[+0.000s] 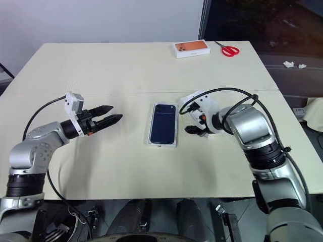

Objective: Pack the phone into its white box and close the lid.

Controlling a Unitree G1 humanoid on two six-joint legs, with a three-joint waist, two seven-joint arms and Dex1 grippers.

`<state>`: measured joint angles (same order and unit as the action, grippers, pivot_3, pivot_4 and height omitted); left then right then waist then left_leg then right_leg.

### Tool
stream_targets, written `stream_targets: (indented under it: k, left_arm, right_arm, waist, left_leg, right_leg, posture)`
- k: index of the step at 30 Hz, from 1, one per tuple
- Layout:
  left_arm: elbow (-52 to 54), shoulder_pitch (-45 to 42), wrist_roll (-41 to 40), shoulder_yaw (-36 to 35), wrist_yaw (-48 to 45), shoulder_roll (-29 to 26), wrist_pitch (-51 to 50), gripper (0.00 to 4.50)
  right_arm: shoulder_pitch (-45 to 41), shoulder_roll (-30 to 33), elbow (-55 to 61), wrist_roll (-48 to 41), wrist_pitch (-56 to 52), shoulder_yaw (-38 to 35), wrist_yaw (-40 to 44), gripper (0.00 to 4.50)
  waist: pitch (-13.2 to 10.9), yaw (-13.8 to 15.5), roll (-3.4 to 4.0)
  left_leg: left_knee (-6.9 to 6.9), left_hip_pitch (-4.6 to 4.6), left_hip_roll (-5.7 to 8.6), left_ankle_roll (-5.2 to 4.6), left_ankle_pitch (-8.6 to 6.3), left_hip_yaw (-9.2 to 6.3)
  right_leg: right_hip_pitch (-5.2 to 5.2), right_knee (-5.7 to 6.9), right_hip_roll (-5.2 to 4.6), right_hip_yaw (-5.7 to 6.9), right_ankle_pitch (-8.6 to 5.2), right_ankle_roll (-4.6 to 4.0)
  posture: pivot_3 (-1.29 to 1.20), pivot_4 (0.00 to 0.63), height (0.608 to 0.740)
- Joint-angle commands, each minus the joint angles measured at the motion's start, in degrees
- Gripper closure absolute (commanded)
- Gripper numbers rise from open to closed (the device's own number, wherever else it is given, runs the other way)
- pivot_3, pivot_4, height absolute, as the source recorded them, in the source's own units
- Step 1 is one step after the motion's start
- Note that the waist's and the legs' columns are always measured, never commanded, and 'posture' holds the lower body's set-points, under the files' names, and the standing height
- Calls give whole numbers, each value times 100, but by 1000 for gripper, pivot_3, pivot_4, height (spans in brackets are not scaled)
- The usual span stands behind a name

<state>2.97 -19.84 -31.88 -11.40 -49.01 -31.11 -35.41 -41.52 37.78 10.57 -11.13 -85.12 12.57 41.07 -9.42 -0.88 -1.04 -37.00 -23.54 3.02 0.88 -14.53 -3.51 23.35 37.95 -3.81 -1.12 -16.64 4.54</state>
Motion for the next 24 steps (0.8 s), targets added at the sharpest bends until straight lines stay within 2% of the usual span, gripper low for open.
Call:
stream_targets:
  k: [1,5,13,16,20,21,23,24]
  left_arm:
    - [319,142,-96,-34,130,104,135,745]
    - [483,324,-106,-12,296,273,174,745]
    - [634,394,-234,-82,553,443,198,745]
    - [725,406,-294,-82,633,463,183,745]
    - [813,444,-323,-53,706,489,173,745]
    - [830,454,-336,-46,724,488,174,745]
    - [861,475,-360,-42,750,487,170,745]
    - [871,482,-367,-41,759,485,167,745]
  right_arm:
    - [-168,43,59,-91,-257,-230,-242,112]
    - [-327,-214,-160,-138,-442,-377,-543,112]
    - [-342,-496,-69,-323,-359,11,-808,112]
    - [-271,-482,-163,-307,-231,24,-920,889]
    - [-228,-480,-214,-281,-115,21,-1051,2780]
    - [-233,-489,-246,-279,-95,11,-1082,3418]
    - [-241,-522,-298,-287,-79,-30,-1142,4380]
    - [-246,-518,-309,-285,-51,-20,-1166,4459]
  waist:
    - [0,-13,3]
    - [-1,-7,5]
    - [-2,15,4]
    - [-2,13,4]
    - [-2,11,4]
    - [-2,8,4]
    - [-2,6,4]
    - [-2,5,4]
  left_leg:
    - [1,0,0,0,0,1]
    - [2,0,-1,0,0,1]
    - [-2,0,0,0,0,2]
    - [-1,0,0,0,0,3]
    - [-1,0,0,0,0,2]
    - [-1,0,0,0,0,3]
    - [-1,0,0,0,0,3]
    - [-1,0,-1,0,0,3]
  right_leg:
    - [2,2,0,-1,0,0]
    - [3,3,2,-1,0,0]
    - [0,3,2,-1,0,0]
    - [1,3,3,0,0,1]
    - [1,3,3,0,0,1]
    - [1,3,3,0,0,1]
    - [1,3,4,-1,0,1]
    - [1,3,5,-1,0,1]
  posture:
    - [0,150,740]
    - [0,150,740]
    - [0,150,740]
    - [0,150,740]
    - [0,150,740]
    - [0,150,740]
    - [0,150,740]
    - [0,150,740]
